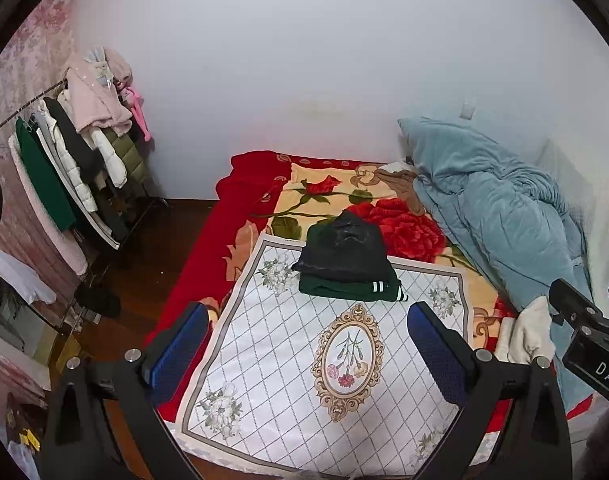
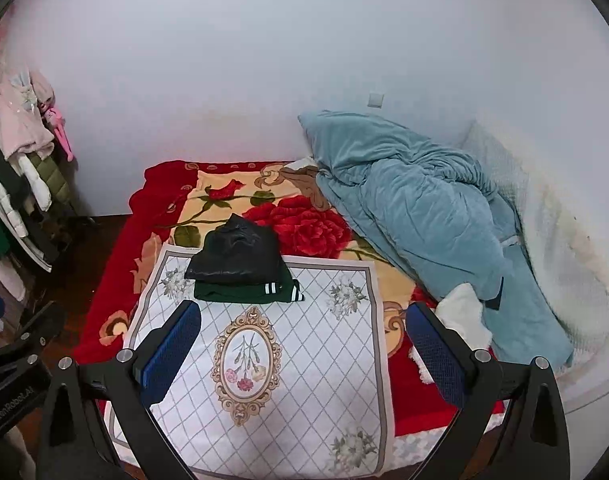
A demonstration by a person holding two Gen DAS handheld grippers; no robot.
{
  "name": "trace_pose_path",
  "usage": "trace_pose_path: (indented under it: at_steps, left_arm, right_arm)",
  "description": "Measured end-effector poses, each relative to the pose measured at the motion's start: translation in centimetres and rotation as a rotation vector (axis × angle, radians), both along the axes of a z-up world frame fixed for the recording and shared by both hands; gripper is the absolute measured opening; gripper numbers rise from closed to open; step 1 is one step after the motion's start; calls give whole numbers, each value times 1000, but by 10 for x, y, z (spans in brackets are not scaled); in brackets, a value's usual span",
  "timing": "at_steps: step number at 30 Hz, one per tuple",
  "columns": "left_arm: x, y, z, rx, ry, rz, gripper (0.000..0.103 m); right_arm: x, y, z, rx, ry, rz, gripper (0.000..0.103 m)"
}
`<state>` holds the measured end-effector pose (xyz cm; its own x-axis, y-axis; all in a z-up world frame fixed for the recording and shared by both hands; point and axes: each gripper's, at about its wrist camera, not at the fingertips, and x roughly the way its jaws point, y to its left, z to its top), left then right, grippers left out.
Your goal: Fold large clothes
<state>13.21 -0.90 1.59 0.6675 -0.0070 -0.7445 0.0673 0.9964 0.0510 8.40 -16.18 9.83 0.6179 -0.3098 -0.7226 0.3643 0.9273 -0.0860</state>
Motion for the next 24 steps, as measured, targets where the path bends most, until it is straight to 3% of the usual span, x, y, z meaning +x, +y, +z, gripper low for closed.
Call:
trace_pose_path:
  at_steps: [24]
  left_arm:
    - [-24,-7,16,10,-12,-1,102]
  right_arm:
    - [-18,-1,30,-39,3,37,103]
